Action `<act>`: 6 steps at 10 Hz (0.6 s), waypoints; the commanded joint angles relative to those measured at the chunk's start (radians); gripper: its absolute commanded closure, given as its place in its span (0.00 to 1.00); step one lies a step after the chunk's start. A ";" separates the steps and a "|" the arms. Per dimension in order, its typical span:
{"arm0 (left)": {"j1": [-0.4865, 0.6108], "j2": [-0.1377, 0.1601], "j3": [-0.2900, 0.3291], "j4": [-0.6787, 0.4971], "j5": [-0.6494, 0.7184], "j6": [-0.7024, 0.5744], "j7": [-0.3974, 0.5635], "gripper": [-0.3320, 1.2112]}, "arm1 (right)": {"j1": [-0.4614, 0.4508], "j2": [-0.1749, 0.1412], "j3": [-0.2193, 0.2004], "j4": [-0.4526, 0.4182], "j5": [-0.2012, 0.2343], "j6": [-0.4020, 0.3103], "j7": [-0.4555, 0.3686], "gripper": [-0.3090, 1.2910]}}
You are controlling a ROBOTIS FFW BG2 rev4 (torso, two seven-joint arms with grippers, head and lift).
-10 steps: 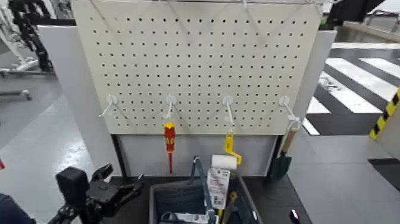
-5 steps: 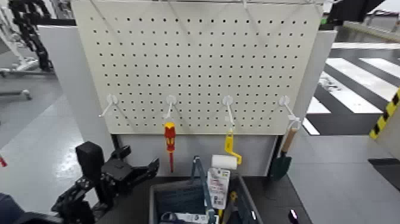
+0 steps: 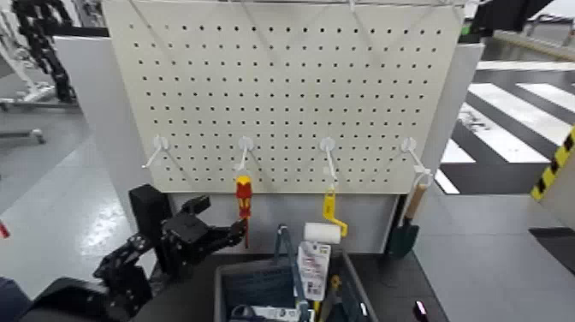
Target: Put the red screwdriver into the crate.
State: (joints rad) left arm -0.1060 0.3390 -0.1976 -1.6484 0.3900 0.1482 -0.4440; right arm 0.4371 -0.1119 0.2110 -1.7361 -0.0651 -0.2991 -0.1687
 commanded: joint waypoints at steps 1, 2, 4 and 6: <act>-0.032 -0.005 -0.017 0.018 0.016 0.002 -0.027 0.30 | -0.001 0.001 0.001 0.003 -0.002 -0.002 0.000 0.31; -0.040 -0.006 -0.019 0.024 0.020 0.005 -0.039 0.30 | -0.001 0.001 0.002 0.003 -0.004 -0.003 0.000 0.31; -0.066 -0.008 -0.034 0.041 0.032 0.004 -0.056 0.30 | -0.001 0.000 0.002 0.004 -0.005 -0.005 0.000 0.31; -0.089 -0.003 -0.046 0.055 0.040 0.002 -0.065 0.31 | -0.003 -0.002 0.002 0.006 -0.009 -0.006 0.000 0.31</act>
State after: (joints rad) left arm -0.1874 0.3335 -0.2402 -1.5982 0.4281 0.1510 -0.5086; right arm 0.4342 -0.1127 0.2132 -1.7311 -0.0723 -0.3041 -0.1687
